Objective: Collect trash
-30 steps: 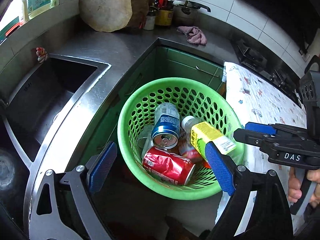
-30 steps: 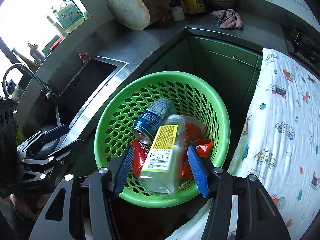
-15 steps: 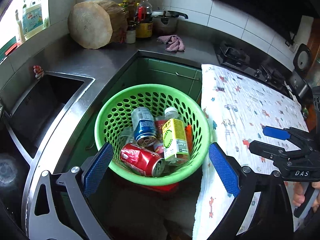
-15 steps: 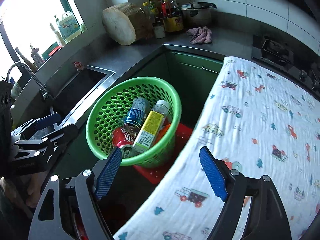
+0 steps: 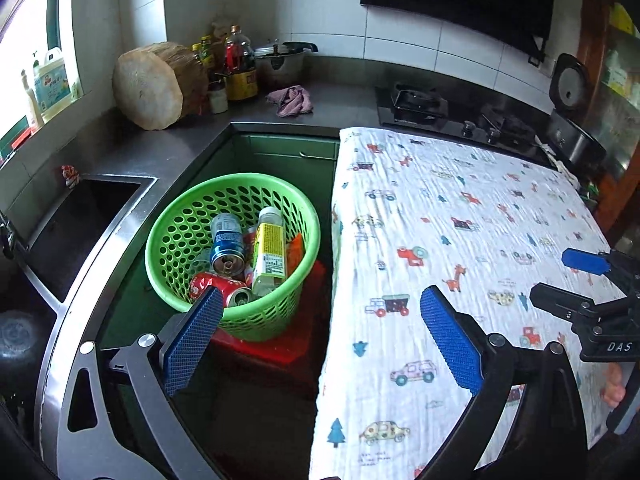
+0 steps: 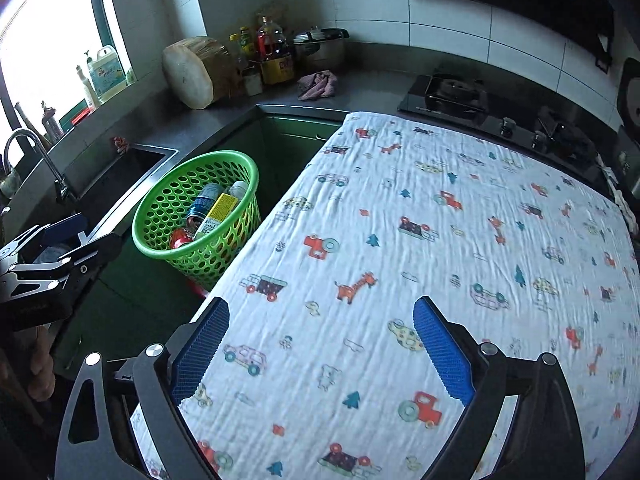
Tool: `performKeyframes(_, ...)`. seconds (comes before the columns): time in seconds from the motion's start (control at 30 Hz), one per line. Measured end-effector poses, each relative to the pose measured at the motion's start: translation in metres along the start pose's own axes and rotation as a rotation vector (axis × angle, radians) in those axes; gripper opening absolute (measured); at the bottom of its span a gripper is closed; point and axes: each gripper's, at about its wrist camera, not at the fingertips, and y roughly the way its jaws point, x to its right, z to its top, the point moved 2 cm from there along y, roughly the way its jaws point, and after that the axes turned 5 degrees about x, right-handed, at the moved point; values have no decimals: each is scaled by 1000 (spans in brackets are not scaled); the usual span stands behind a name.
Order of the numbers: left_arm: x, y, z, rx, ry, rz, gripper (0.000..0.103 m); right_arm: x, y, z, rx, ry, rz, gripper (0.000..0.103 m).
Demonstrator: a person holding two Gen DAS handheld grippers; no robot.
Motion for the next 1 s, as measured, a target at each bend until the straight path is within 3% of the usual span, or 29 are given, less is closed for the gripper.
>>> performKeyframes(0.33,47,-43,-26,24,17,38,98,21,-58,-43,49,17,-59,93)
performKeyframes(1.0,93,-95,-63,54,16,90,98,51,-115,-89,92,58,-81,94)
